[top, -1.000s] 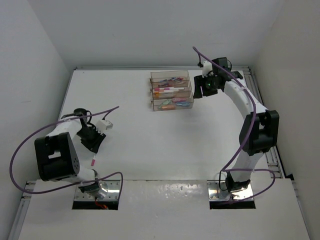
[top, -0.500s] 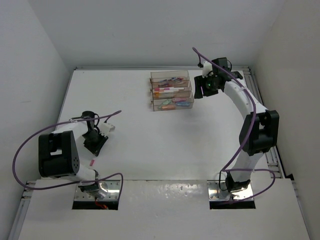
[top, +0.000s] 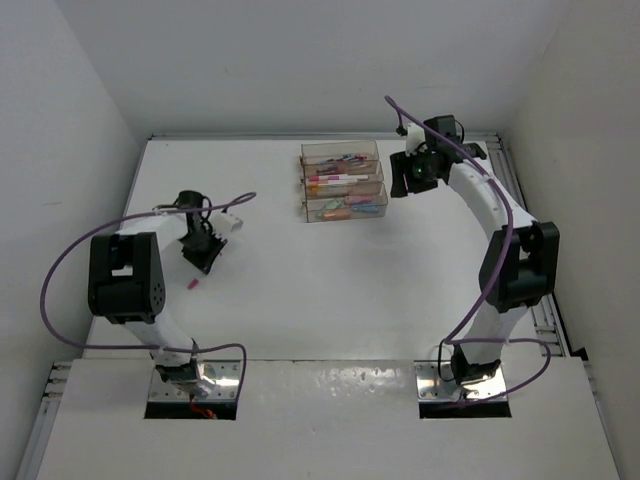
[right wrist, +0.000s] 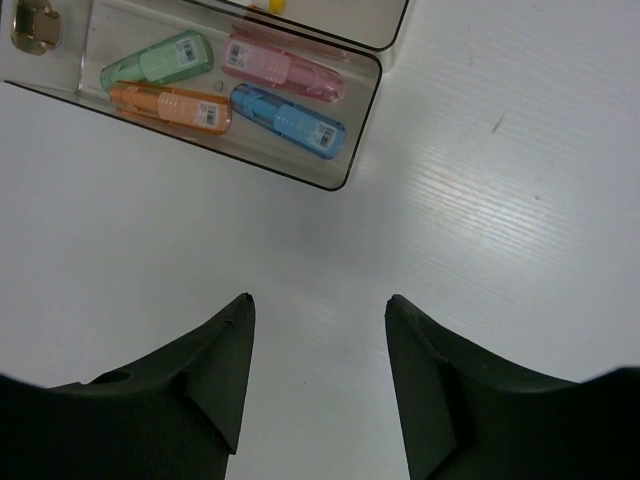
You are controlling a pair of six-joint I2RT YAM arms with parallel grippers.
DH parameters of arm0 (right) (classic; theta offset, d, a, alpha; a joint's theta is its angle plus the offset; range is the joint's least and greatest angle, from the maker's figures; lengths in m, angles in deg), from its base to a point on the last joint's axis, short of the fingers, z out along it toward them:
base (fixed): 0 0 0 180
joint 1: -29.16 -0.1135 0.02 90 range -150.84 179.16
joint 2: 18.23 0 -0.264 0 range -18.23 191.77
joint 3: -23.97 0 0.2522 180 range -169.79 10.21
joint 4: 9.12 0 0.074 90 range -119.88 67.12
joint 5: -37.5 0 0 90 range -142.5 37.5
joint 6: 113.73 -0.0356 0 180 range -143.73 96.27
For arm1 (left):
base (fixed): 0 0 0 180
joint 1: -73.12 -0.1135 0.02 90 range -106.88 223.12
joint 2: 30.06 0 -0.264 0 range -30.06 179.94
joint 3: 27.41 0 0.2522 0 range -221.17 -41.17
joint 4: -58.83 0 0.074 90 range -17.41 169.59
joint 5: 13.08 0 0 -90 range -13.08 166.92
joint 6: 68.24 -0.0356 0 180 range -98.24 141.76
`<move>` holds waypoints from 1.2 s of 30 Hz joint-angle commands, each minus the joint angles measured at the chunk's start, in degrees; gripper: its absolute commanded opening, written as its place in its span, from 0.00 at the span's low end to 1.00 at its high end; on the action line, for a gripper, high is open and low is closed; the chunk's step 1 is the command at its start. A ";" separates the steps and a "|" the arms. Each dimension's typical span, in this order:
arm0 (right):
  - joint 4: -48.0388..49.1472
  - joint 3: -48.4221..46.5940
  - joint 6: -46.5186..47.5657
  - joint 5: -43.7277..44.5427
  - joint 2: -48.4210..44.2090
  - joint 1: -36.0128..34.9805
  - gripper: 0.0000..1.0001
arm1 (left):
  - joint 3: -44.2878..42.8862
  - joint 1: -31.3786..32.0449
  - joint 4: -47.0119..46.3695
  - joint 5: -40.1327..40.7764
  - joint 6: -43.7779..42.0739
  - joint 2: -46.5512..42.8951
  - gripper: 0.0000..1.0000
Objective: Sort the stationery into containers
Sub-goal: Pick up the pen from the center of the board, then place the pen in the storage box.
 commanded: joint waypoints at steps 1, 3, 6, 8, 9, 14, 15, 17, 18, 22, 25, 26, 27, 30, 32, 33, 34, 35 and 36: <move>0.36 0.21 0.62 0.69 -3.79 0.05 0.54 | -9.35 3.52 -7.38 -5.29 -1.60 4.08 0.00; 0.01 -0.06 0.62 0.78 -4.23 0.31 0.54 | -14.28 5.72 -6.95 -7.38 -2.03 9.24 0.00; -0.69 -0.32 2.55 1.31 -5.19 0.75 0.54 | -26.67 7.74 -4.22 -10.64 -2.21 16.18 0.00; -1.22 0.03 2.64 1.83 -5.99 1.37 0.53 | -37.74 9.15 -1.06 -11.97 -2.30 19.82 0.00; -1.40 0.38 2.47 2.01 -6.86 1.54 0.53 | -41.69 9.76 0.34 -14.41 -2.74 23.30 0.00; -1.49 3.19 2.47 2.97 -9.50 2.69 0.53 | -65.84 12.22 3.78 -19.79 -1.16 32.72 0.00; -1.49 3.45 2.55 2.98 -9.94 2.78 0.53 | -68.77 13.71 3.87 -20.84 -1.33 33.61 0.00; -1.49 4.51 2.64 3.42 -11.00 3.13 0.53 | -75.46 15.12 3.26 -21.64 -1.34 35.37 0.00; -1.66 4.77 2.64 3.50 -11.26 3.13 0.53 | -76.70 16.69 2.04 -22.34 -0.81 35.64 0.00; -1.49 5.39 2.73 3.85 -12.40 3.74 0.53 | -74.36 20.66 -2.97 -25.15 -2.56 33.45 0.00; -1.49 5.57 2.82 3.94 -12.76 4.01 0.53 | -69.52 23.03 -10.18 -25.86 -2.83 30.73 0.00; -1.49 5.57 2.90 3.94 -12.93 4.01 0.53 | -69.51 23.47 -11.41 -26.03 -1.78 30.72 0.00; -1.75 5.74 2.99 3.86 -13.02 4.09 0.53 | -69.77 24.09 -12.73 -26.12 -1.34 31.07 0.00; -2.28 5.48 3.34 4.12 -13.46 4.36 0.53 | -70.39 25.50 -14.67 -25.86 -1.25 32.21 0.00; -2.98 5.13 3.61 4.38 -13.55 4.45 0.53 | -70.30 26.29 -15.64 -25.51 -1.25 33.27 0.00; -3.33 4.78 3.70 4.47 -13.55 4.45 0.53 | -70.21 26.46 -16.16 -25.33 -1.16 33.71 0.00; -3.42 4.51 3.61 4.65 -13.55 4.53 0.53 | -69.77 27.08 -16.87 -24.90 -1.51 34.58 0.00; -3.42 4.51 3.52 4.73 -13.55 4.53 0.53 | -69.42 27.34 -16.87 -24.37 -2.03 35.02 0.00; -3.16 4.42 3.43 4.74 -13.64 4.53 0.53 | -68.90 27.61 -17.57 -23.93 -2.30 35.55 0.00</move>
